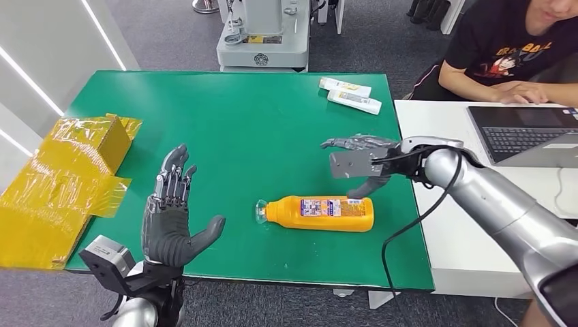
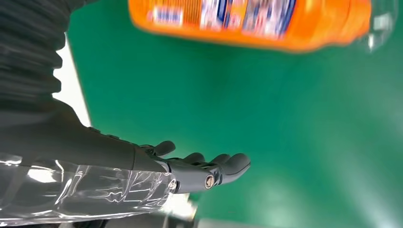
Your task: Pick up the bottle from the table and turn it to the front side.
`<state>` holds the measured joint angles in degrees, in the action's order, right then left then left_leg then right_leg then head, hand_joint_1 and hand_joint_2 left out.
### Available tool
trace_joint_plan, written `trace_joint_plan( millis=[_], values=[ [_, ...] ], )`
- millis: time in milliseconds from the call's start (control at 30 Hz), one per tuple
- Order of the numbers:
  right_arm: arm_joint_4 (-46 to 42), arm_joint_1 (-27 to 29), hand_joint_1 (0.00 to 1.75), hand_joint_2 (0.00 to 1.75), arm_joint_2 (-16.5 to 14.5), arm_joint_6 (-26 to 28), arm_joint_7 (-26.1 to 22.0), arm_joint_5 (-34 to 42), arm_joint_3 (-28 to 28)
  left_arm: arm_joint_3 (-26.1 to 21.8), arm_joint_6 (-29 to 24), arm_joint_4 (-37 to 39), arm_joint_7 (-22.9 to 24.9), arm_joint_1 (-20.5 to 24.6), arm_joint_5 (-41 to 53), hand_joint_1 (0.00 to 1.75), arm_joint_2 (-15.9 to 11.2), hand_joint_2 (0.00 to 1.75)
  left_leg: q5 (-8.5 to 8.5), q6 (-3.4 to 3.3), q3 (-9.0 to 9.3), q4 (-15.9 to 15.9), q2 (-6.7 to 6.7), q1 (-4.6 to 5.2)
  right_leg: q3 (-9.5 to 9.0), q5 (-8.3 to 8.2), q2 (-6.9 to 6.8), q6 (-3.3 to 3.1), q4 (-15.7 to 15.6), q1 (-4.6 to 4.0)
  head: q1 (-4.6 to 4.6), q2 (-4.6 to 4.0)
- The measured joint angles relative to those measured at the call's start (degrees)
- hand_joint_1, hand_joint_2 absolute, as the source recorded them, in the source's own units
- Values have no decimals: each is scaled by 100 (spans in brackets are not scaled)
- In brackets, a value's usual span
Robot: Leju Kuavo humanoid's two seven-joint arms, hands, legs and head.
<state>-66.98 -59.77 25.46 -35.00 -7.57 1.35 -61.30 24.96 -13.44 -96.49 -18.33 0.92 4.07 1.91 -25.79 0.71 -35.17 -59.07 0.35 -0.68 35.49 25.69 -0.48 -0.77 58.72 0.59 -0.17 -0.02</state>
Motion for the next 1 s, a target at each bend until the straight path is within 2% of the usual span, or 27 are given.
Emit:
trace_joint_plan(
  millis=[300, 667, 1000],
  values=[
    [461, 20, 0, 175, -90, -251, -6, 50, -648, -4, 24, 28, 8, 42, 47, 0, -7, 175, -1, -2, -2, -1, -1, 2, 0, 0, -1, 1, -2, 2, 2, 0],
    [839, -18, 0, 175, -100, -202, -73, 70, -1063, -67, -44, 28, 8, -2, 64, 0, -69, 175, -1, -1, -2, -1, -1, 1, 0, 0, -1, 1, -1, 2, 2, 0],
    [1161, 48, 0, 175, -153, 61, -497, 103, -1303, -173, -237, 28, -117, -204, 57, 0, -179, 175, -1, -1, -3, -1, -1, 1, 0, 1, -1, 1, -1, 2, 2, 0]
  ],
)
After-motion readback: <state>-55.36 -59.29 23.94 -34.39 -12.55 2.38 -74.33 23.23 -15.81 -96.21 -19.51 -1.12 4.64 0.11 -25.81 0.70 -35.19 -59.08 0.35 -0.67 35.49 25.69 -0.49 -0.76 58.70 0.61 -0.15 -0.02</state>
